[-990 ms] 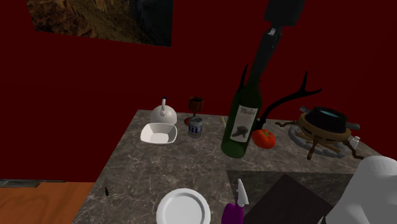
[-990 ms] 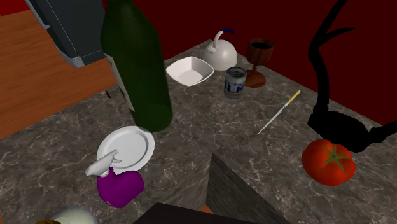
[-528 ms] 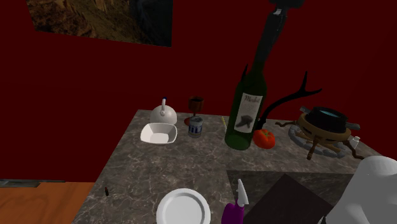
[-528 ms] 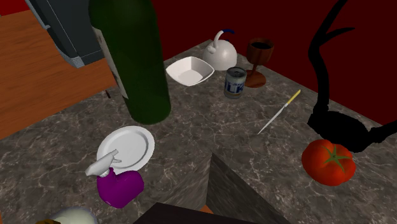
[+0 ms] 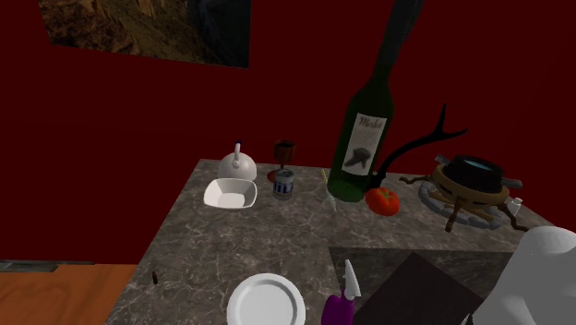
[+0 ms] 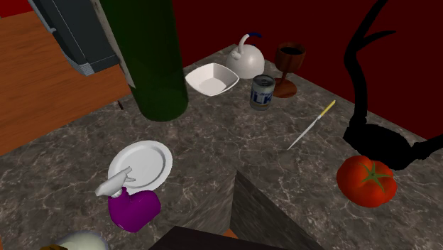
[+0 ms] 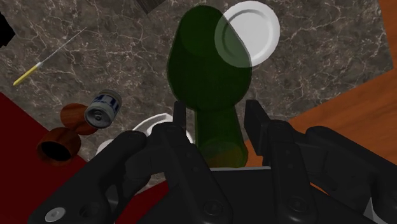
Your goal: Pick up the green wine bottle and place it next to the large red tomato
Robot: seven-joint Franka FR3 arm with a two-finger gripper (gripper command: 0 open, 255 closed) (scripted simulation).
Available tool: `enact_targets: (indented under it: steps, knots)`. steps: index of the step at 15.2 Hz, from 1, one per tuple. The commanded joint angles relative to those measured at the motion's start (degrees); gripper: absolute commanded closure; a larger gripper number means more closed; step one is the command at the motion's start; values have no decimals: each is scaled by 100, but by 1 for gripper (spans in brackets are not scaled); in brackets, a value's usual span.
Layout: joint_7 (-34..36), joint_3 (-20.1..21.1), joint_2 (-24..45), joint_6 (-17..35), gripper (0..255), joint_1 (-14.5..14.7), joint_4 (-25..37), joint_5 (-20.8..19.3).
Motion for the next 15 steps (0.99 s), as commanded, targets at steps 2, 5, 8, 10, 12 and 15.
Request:
enact_targets:
  steps: [2, 5, 8, 10, 12, 15]
  knots:
    - [29, 33, 241, -303, 255, -9, 542, -38]
    - [66, 77, 499, -610, 255, -12, 1103, -83]
    - [111, 135, 791, -937, 255, -9, 1715, -143]
    - [-242, -121, 645, -914, 255, -111, 1550, -132]
    - [-589, -367, 535, -900, 255, -210, 1427, -139]
    - [-1101, -732, 435, -887, 255, -342, 1315, -176]
